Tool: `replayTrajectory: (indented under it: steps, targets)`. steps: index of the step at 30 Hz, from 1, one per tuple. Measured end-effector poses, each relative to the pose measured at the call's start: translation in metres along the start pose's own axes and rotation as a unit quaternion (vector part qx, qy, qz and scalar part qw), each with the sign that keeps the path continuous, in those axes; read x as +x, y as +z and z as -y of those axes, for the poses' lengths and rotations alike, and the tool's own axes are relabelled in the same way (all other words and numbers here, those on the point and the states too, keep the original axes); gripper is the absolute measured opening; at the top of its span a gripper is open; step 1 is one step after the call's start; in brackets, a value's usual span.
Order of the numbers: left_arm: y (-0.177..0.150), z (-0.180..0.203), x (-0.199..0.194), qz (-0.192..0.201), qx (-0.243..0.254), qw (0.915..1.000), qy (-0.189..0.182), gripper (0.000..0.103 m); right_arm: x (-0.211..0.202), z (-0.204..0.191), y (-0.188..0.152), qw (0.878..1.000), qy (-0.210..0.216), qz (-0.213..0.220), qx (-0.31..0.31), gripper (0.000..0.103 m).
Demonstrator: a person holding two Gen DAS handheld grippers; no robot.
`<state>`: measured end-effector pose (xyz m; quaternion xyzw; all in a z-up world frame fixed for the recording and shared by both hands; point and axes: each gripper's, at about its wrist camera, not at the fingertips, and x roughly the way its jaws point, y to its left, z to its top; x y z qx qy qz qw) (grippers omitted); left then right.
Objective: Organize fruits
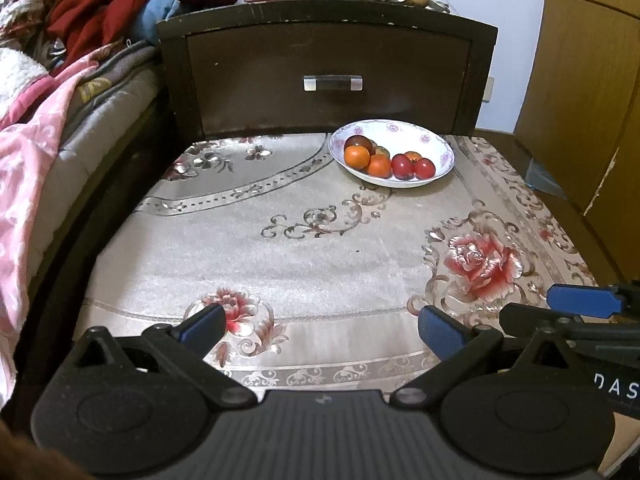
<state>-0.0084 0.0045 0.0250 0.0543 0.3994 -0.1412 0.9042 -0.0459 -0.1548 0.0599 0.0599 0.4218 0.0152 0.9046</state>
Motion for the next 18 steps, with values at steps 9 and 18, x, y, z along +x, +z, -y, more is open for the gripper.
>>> replayTrajectory:
  steps: [9, 18]
  targets:
    - [-0.004, -0.0001, -0.0029, 0.001, -0.003, 1.0, 0.004, 0.103, -0.0025, -0.0021, -0.0026, 1.0, 0.001, 0.0, -0.002, 0.042]
    - [-0.0055, 0.0009, -0.003, -0.011, 0.001, 0.9999, 0.007, 0.103, -0.0045, -0.0035, -0.0068, 1.0, 0.0, -0.002, -0.004, 0.042]
